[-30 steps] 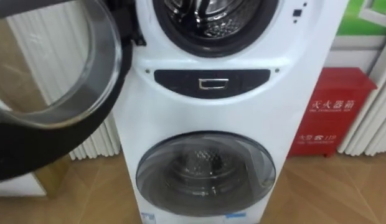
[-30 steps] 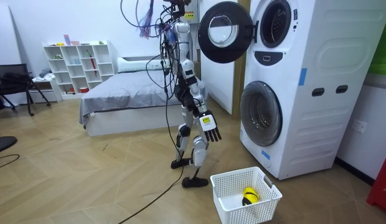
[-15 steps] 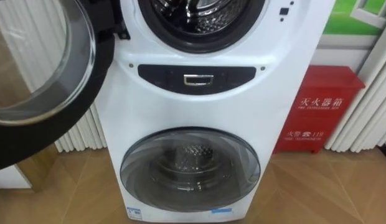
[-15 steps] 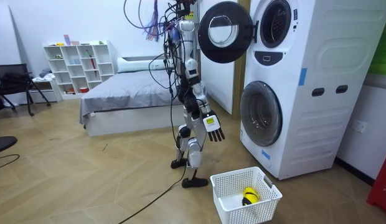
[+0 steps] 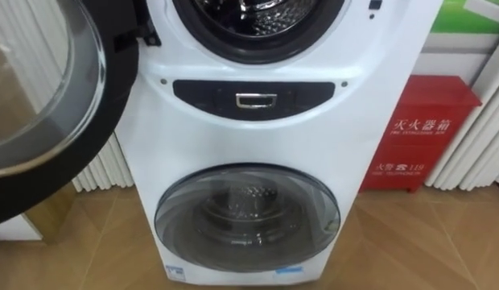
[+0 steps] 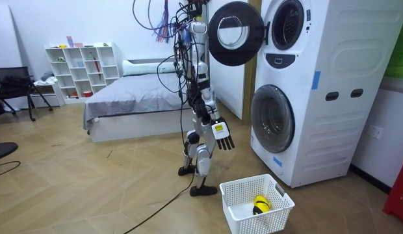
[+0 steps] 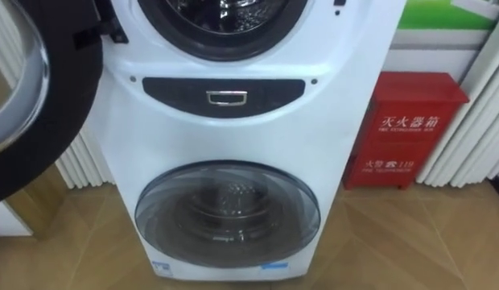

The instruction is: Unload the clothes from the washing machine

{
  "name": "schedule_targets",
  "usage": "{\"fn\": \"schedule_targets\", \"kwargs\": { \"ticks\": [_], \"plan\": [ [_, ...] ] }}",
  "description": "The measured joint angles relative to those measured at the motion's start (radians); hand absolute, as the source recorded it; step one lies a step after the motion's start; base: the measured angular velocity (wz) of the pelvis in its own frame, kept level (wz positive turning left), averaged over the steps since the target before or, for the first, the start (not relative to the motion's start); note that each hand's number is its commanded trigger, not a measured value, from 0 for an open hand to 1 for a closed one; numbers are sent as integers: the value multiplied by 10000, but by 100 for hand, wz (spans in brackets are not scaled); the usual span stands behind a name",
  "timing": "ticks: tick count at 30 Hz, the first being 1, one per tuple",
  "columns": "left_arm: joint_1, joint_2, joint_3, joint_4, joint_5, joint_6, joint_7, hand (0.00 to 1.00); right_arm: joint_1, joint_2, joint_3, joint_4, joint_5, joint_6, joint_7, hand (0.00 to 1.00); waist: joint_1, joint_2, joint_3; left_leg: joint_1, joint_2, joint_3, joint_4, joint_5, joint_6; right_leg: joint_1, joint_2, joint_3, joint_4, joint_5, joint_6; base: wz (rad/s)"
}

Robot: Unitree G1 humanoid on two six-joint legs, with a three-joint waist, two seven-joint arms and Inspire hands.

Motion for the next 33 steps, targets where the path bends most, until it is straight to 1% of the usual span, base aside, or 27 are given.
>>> {"fn": "schedule_targets", "kwargs": {
  "ticks": [1,2,3,5,6,8,9,10,11,12,13,14,15,17,18,19,21,22,23,24,25,26,27,28,29,31,33],
  "plan": [
    [-48,135,230,-7,-443,0,-1,0,9,-39,-154,4,-9,-14,8,0,58,-4,-3,4,-16,-1,1,1,1,-7,-8,22,1,-2,4,0],
    [-138,292,506,-79,-653,62,-9,0,46,-67,-324,0,-11,-33,17,0,116,35,-1,0,-24,-8,3,1,2,-3,-12,21,-12,-1,6,0],
    [-183,369,685,-174,-745,127,-14,0,70,-88,-401,-2,1,-34,21,0,154,40,1,1,-30,-16,2,1,2,-3,-16,20,-14,0,9,6],
    [-407,815,1164,-406,-1164,151,-126,0,149,-218,-691,0,11,-41,70,0,206,162,-5,-2,-45,-84,-63,-9,18,3,-26,-14,-37,-4,23,6],
    [-478,979,1229,-404,-1237,154,-154,0,162,-267,-733,-9,-12,-44,98,0,206,209,-12,-1,-49,-93,-103,-9,19,0,-24,-13,-30,-3,24,0],
    [-719,1589,1532,-471,-1737,179,-385,0,325,-456,-969,-232,-42,-42,232,0,197,447,-65,-18,-52,-101,-121,-9,19,-15,-22,-20,57,-1,24,0],
    [-738,1736,1539,-600,-1885,200,-405,0,396,-521,-1004,-314,-68,-44,243,0,190,513,-73,-19,-52,-96,-119,-9,19,-16,-22,-18,92,-2,25,0],
    [-767,2047,1533,-854,-2126,202,-547,0,430,-686,-1065,-355,-74,-48,282,0,166,643,-69,-19,-54,-96,-115,-7,21,-16,-26,-14,145,-5,28,-3],
    [-933,2364,1532,-938,-2192,196,-697,0,449,-839,-1065,-378,-77,-48,313,0,169,713,-87,-25,-58,-93,-104,-5,24,-24,-30,-3,152,-6,29,-3],
    [-1041,2542,1523,-939,-2194,197,-759,0,449,-907,-1068,-377,-84,-47,325,0,166,760,-75,-39,-62,-92,-100,-4,25,-42,-34,-3,153,-9,32,0],
    [-1197,2871,1525,-957,-2199,202,-860,0,451,-1016,-1114,-378,-172,-46,363,0,190,871,-84,-63,-66,-83,-87,-4,25,-67,-35,4,147,-12,33,-3],
    [-1287,3164,1545,-1019,-2199,210,-984,0,442,-1101,-1189,-378,-283,-45,420,0,174,896,-89,-92,-72,-81,-86,-3,25,-96,-42,13,145,-27,39,0],
    [-1367,3287,1590,-1060,-2199,231,-1013,0,467,-1134,-1236,-374,-301,-38,430,0,173,956,-121,-100,-74,-81,-85,-3,25,-99,-43,12,135,-28,41,0],
    [-1724,3751,1770,-1432,-2161,355,-1114,0,611,-1188,-1366,-385,-295,-21,422,0,212,949,-116,-52,-72,-89,-90,-1,25,-63,-40,10,131,-40,43,0],
    [-1732,3857,1770,-1597,-2160,365,-1125,0,616,-1196,-1367,-393,-301,-15,418,0,219,934,-109,-16,-71,-90,-93,0,25,-45,-36,11,132,-42,42,0],
    [-1771,4058,1780,-1988,-2157,431,-1149,0,640,-1204,-1363,-446,-294,24,403,0,297,921,-129,9,-70,-89,-93,0,25,-33,-32,19,138,-42,42,-5],
    [-2124,4346,1783,-2239,-2105,499,-1389,0,810,-1205,-1365,-602,-343,53,415,0,469,860,-133,21,-68,-81,-93,0,25,-36,-20,45,136,-41,40,-2],
    [-2249,4567,1782,-2396,-2134,597,-1504,0,914,-1219,-1365,-689,-358,53,422,0,485,854,-135,12,-69,-87,-91,0,25,-25,-21,40,134,-40,40,0],
    [-2361,4826,1791,-2590,-2140,784,-1605,0,1022,-1221,-1389,-828,-372,54,455,0,513,816,-164,-15,-66,-92,-88,-1,24,-12,-19,35,129,-40,40,0],
    [-2444,4963,1792,-2720,-2140,882,-1622,0,1087,-1220,-1440,-892,-371,52,479,0,516,798,-173,-24,-64,-93,-84,-1,24,-14,-20,22,129,-40,40,4],
    [-2681,5211,1792,-2971,-2137,953,-1643,0,1198,-1223,-1556,-1067,-386,57,501,0,562,784,-178,-43,-63,-101,-79,-2,24,-23,-27,-5,131,-39,39,4],
    [-2942,5439,1791,-3213,-2128,969,-1653,0,1364,-1224,-1646,-1264,-414,53,500,0,657,790,-176,-43,-66,-101,-80,-2,24,-27,-31,-3,134,-39,40,0],
    [-3095,5551,1790,-3300,-2123,968,-1663,0,1448,-1227,-1650,-1329,-409,54,490,0,700,798,-172,-40,-66,-100,-81,-2,24,-27,-30,8,138,-39,40,0],
    [-3303,5794,1764,-3499,-2075,981,-1663,0,1548,-1227,-1649,-1447,-385,55,464,0,702,837,-158,-41,-64,-104,-82,-2,24,-24,-25,9,135,-39,40,0],
    [-3339,6032,1765,-3734,-1901,1047,-1662,0,1552,-1227,-1690,-1516,-403,56,478,0,697,898,-132,-31,-63,-100,-87,-2,24,-32,-15,48,132,-38,38,0],
    [-3343,6282,1766,-4179,-1811,1143,-1660,0,1621,-1234,-1753,-1557,-428,55,485,0,683,973,-114,-30,-67,-99,-114,-2,24,-28,-17,45,132,-37,38,0],
    [-3354,6386,1789,-4838,-1719,1144,-1659,0,1711,-1234,-1753,-1556,-507,68,489,0,690,987,-128,-36,-68,-99,-107,-2,24,-33,-20,42,140,-38,39,0]
  ]
}}
